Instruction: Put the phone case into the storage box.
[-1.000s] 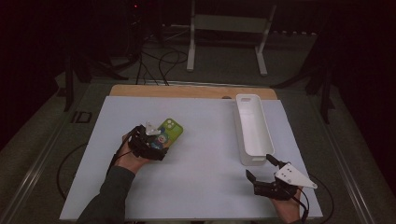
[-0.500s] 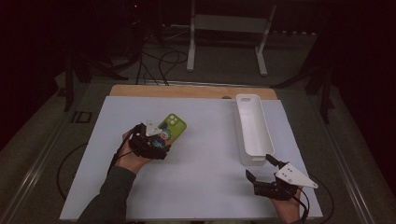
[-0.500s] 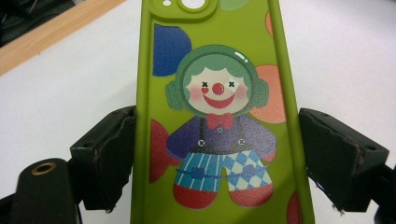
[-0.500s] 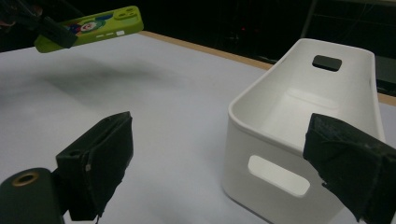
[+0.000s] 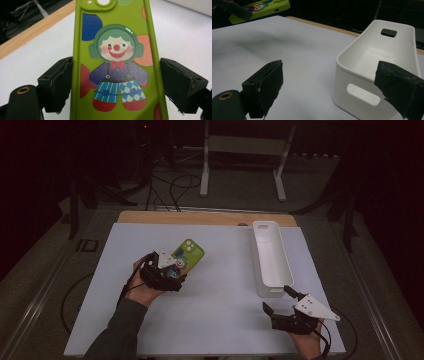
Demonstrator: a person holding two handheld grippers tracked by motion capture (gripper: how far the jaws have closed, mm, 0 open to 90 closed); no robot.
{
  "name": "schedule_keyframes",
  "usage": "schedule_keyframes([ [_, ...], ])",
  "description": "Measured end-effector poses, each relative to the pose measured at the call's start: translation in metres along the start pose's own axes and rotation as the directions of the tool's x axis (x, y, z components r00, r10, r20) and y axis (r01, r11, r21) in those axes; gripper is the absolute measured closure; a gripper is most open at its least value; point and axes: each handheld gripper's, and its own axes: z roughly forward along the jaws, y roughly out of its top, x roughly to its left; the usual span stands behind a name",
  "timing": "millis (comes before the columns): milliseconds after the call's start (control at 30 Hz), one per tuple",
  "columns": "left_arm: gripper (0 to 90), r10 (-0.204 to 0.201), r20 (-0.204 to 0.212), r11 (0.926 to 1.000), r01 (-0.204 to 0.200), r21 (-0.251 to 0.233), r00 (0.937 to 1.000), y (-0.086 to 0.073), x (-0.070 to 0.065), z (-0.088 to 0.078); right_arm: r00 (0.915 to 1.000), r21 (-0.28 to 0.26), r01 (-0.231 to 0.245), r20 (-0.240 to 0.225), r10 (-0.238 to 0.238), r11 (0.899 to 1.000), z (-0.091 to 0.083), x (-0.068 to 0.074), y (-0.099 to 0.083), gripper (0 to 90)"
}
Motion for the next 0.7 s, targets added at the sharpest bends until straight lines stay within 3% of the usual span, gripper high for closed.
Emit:
schedule_keyframes([
  [700, 15.8, 0.068, 0.002, 0.9947, -0.068, -0.077, 0.9976, 0.015, -0.016, -0.014, 0.9997, 0.003, -0.022, -0.003, 0.022, 1.0, 0.001, 0.001, 0.002, 8.3],
])
